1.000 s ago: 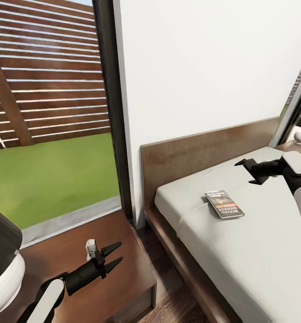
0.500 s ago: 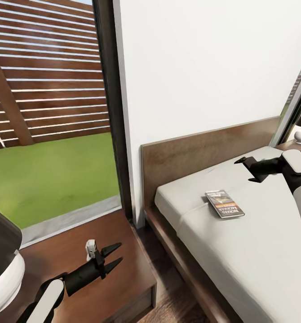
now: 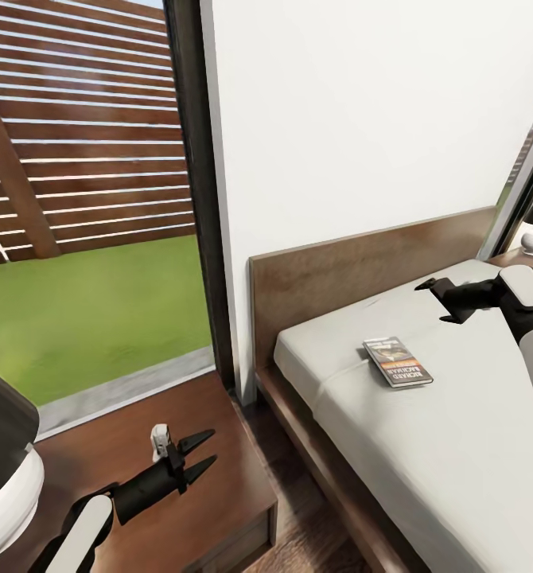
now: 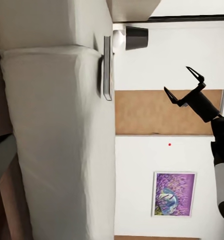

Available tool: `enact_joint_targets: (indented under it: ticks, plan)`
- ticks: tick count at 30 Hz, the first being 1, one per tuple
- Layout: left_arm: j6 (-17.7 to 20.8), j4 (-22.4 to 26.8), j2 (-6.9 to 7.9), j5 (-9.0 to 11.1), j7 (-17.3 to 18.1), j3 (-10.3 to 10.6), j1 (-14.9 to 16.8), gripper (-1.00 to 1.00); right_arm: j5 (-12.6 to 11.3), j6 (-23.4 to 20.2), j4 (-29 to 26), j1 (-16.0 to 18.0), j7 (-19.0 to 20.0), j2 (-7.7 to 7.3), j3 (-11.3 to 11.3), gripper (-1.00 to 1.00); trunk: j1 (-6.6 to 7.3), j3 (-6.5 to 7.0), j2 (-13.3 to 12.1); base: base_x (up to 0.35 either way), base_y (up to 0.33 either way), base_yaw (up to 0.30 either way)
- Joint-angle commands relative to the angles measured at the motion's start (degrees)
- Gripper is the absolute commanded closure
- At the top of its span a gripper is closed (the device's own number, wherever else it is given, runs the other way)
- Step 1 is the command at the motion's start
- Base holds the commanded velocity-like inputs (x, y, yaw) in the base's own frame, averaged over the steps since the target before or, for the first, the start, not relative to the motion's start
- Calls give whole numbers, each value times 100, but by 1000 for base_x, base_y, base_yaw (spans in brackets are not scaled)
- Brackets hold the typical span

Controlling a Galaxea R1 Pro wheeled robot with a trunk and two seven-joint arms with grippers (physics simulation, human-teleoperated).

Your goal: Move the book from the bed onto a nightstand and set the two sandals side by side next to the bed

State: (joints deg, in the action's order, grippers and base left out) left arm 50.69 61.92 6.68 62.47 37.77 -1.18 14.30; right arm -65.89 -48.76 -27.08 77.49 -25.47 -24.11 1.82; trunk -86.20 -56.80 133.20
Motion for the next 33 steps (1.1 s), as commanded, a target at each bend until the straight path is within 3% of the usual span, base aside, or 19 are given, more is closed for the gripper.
enact_joint_targets:
  ticks: [1, 17, 33]
  plan:
    - [28, 0, 0, 2, 12, -5, 3, -100, -51, -12, -7, 2, -55, 2, 18, -100, 1, -5, 2, 0, 0, 0]
    - [29, 4, 5, 2, 17, -5, 2, -100, -50, -9, -7, 2, -51, -6, 26, -100, 1, -11, 2, 0, 0, 0]
    - [29, 4, 10, 2, 16, -5, 2, -100, -55, 91, -7, 7, -47, -43, 38, -100, 1, -131, 2, 0, 0, 0]
